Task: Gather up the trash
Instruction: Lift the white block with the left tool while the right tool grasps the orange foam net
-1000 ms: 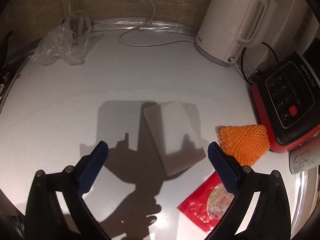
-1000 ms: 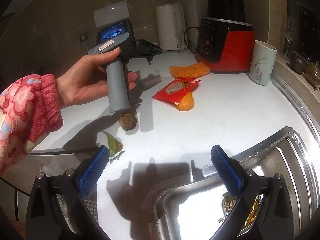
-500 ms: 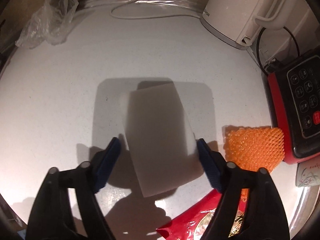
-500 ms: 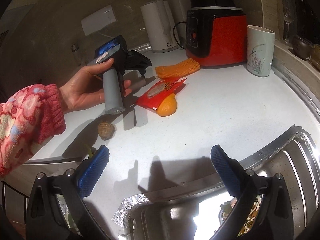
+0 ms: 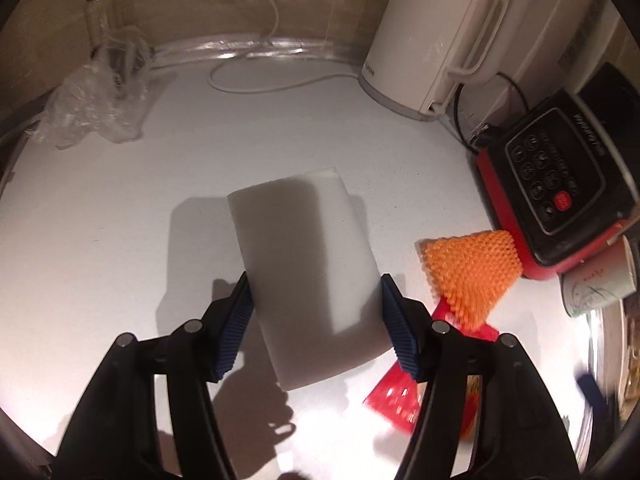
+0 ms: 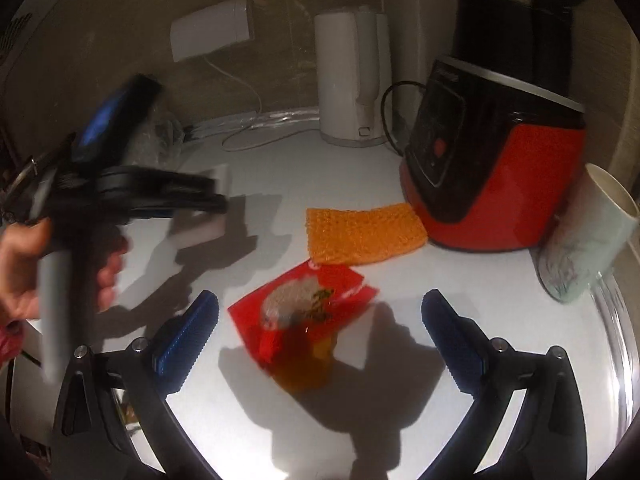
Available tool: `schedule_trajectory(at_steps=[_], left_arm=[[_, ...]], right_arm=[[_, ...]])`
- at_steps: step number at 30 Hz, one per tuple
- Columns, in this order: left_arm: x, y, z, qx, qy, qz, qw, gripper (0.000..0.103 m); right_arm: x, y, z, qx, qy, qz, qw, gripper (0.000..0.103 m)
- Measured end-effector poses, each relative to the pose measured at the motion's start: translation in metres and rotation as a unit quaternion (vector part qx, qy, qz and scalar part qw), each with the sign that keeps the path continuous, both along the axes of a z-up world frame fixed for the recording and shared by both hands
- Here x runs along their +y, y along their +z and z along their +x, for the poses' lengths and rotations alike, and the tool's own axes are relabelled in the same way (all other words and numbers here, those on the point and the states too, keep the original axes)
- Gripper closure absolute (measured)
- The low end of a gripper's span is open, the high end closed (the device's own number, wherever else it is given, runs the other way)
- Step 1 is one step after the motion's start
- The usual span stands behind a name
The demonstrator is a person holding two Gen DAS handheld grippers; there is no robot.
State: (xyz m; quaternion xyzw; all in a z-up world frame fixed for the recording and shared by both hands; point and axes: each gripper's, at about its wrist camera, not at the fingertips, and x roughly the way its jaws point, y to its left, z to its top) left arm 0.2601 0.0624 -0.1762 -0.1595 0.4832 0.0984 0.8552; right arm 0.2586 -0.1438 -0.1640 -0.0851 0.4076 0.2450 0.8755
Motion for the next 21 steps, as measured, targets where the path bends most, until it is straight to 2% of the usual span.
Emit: schedule_trajectory(at_steps=[5,8,11,15,16,18,20,21], left_arm=[[0.027,0.022,-0.052,-0.017,0.009,0.001,0.9998,0.042],[0.044,0.028,-0.084,-0.024,0.016,-0.010,0.9995,0.041],[0.057,0.034,-0.115,-0.034,0.025,-0.008,0.9990,0.041],[0.072,0.038,-0.148,-0.042,0.035,-0.012,0.9984,0.040],[0.077,0.040,-0.157,-0.044,0.038,-0.016,0.9982,0.040],[0.083,0.040,-0.171,-0.046,0.042,-0.016,0.9979,0.040],[0.087,0.039,-0.184,-0.047,0.044,-0.011,0.9979,0.040],[0.090,0.039,-0.190,-0.047,0.046,-0.010,0.9978,0.040]], right_arm=[[0.042,-0.027,0.061,0.014,0.024,-0.065,0.997,0.002],[0.055,-0.047,0.084,0.048,0.026,-0.088,0.995,0.003],[0.058,-0.069,0.104,0.102,0.019,-0.090,0.990,0.012],[0.053,-0.066,0.110,0.103,0.003,-0.080,0.991,0.025],[0.051,-0.063,0.112,0.104,-0.002,-0.077,0.992,0.039],[0.044,-0.058,0.118,0.113,-0.009,-0.059,0.992,0.057],[0.037,-0.058,0.125,0.135,-0.007,-0.028,0.990,0.092],[0.036,-0.057,0.126,0.141,-0.010,-0.020,0.990,0.093]])
